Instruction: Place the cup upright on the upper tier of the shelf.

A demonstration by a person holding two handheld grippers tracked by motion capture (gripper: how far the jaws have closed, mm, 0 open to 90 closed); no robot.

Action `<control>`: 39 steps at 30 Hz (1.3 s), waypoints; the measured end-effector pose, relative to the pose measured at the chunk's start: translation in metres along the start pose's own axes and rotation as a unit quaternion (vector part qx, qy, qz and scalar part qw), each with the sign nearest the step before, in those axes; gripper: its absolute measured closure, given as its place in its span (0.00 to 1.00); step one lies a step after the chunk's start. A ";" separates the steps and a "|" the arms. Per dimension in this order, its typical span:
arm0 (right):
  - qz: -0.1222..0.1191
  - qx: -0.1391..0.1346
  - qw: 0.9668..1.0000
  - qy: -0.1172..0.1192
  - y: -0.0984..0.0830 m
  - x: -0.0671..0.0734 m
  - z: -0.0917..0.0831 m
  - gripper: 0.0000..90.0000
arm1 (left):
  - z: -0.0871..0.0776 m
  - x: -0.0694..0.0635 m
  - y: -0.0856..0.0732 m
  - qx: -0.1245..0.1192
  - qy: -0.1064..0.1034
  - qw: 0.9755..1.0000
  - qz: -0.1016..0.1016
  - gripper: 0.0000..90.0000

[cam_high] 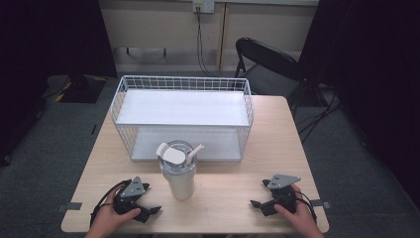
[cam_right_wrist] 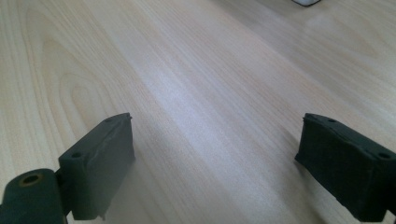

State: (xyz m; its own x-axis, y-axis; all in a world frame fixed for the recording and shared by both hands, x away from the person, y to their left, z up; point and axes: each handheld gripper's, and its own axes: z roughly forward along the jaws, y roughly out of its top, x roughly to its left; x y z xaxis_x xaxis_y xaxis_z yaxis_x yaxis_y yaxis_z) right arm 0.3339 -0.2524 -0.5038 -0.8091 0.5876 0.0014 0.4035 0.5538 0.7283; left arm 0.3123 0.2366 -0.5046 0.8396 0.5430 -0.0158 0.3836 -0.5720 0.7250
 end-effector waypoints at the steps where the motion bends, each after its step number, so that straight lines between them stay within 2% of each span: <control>1: 0.000 0.000 1.000 0.000 0.000 0.000 0.000 0.11 | 0.000 0.000 0.000 0.000 0.000 1.000 0.000 0.06; 4: 0.000 0.000 1.000 0.000 0.000 0.000 0.000 0.11 | 0.004 -0.004 0.003 0.009 -0.001 1.000 0.003 0.00; 8: 0.000 0.000 1.000 0.000 0.000 0.000 0.000 0.11 | 0.005 -0.005 0.006 0.004 -0.009 1.000 0.011 0.02; 9: 0.000 0.000 1.000 0.000 0.000 0.000 0.000 0.11 | 0.004 -0.005 0.007 -0.001 -0.012 1.000 0.012 0.08; 11: 0.000 0.000 1.000 0.000 0.000 0.000 0.000 0.11 | 0.002 -0.005 0.010 -0.019 -0.025 0.999 0.008 0.28; 12: 0.000 0.000 1.000 0.000 0.000 0.000 0.000 0.11 | 0.001 -0.005 0.011 -0.024 -0.024 0.999 0.005 0.24; 13: 0.000 0.000 1.000 0.000 0.000 0.000 0.000 0.11 | 0.000 -0.005 0.013 -0.027 -0.017 0.999 0.003 0.16; 14: 0.000 0.000 1.000 0.000 0.000 0.000 0.000 0.11 | -0.001 -0.005 0.014 -0.035 -0.020 0.999 0.002 0.17; 15: 0.000 0.000 1.000 0.000 0.000 0.000 0.000 0.11 | -0.003 -0.005 0.015 -0.043 -0.022 0.999 -0.002 0.22; 17: 0.000 0.000 1.000 0.000 0.000 0.000 0.000 0.11 | -0.005 -0.004 0.018 -0.051 -0.019 0.998 -0.009 0.18; 20: 0.000 0.000 1.000 0.000 0.000 0.000 0.000 0.11 | -0.007 -0.003 0.021 -0.069 -0.021 0.997 -0.022 0.18; 26: 0.000 0.000 1.000 0.000 0.000 0.000 0.000 0.11 | -0.010 -0.003 0.031 -0.090 -0.024 0.995 -0.019 0.18; 39: 0.000 0.000 1.000 0.000 0.000 0.000 0.000 0.11 | -0.006 -0.006 0.050 -0.106 -0.040 0.994 -0.013 0.18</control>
State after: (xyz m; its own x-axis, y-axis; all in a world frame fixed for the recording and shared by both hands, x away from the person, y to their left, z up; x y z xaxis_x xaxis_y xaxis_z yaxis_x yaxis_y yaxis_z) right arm 0.3339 -0.2524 -0.5038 -0.8093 0.5874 0.0018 0.4037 0.5539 0.7282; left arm 0.3238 0.2084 -0.4646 0.8622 0.4995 -0.0846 0.3226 -0.4124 0.8520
